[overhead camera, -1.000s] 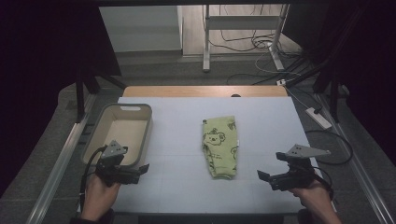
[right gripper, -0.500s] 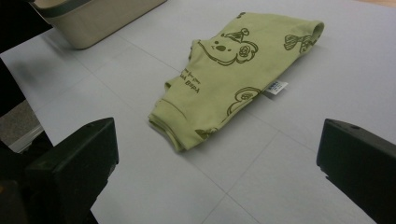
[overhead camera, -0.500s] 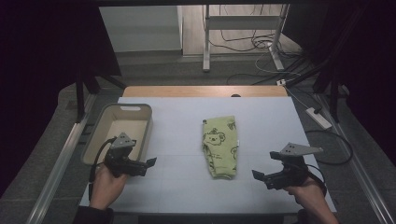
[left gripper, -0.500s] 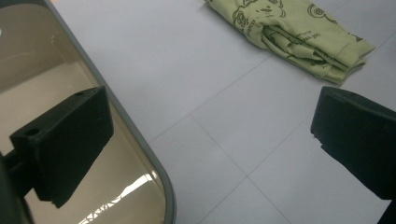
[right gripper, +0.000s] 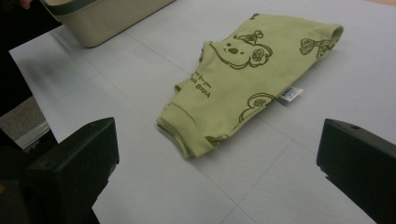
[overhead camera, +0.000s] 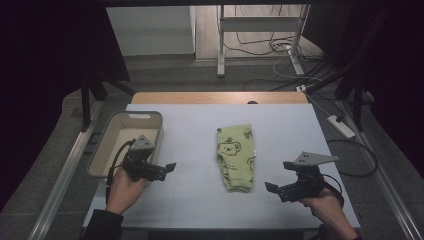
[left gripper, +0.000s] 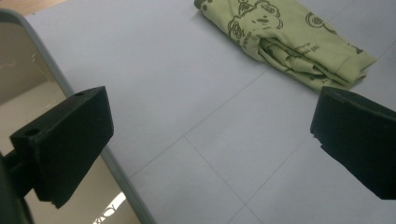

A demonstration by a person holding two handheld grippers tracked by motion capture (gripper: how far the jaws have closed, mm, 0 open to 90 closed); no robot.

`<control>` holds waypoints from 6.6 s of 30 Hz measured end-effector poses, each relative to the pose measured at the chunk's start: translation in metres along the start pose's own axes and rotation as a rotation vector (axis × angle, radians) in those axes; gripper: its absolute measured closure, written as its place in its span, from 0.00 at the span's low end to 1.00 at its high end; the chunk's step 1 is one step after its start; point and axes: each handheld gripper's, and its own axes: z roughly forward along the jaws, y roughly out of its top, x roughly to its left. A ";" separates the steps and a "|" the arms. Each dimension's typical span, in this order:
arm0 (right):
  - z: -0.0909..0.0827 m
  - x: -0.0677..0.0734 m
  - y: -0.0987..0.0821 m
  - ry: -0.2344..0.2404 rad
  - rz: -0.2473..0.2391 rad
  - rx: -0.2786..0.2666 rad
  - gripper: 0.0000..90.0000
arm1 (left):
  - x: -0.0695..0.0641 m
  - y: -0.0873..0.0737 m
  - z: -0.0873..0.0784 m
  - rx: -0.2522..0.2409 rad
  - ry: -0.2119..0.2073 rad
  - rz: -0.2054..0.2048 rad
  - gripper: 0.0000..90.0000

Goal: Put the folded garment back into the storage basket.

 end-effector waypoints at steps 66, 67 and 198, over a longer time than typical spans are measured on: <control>0.052 0.010 0.014 0.078 -0.065 0.116 0.00 | -0.007 0.083 0.106 0.057 -0.054 0.065 0.00; 0.053 0.010 0.014 0.080 -0.060 0.121 0.00 | -0.007 0.084 0.109 0.059 -0.054 0.067 0.00; 0.132 0.009 0.006 0.005 -0.349 0.456 0.82 | -0.005 0.103 0.223 0.270 -0.205 0.069 0.86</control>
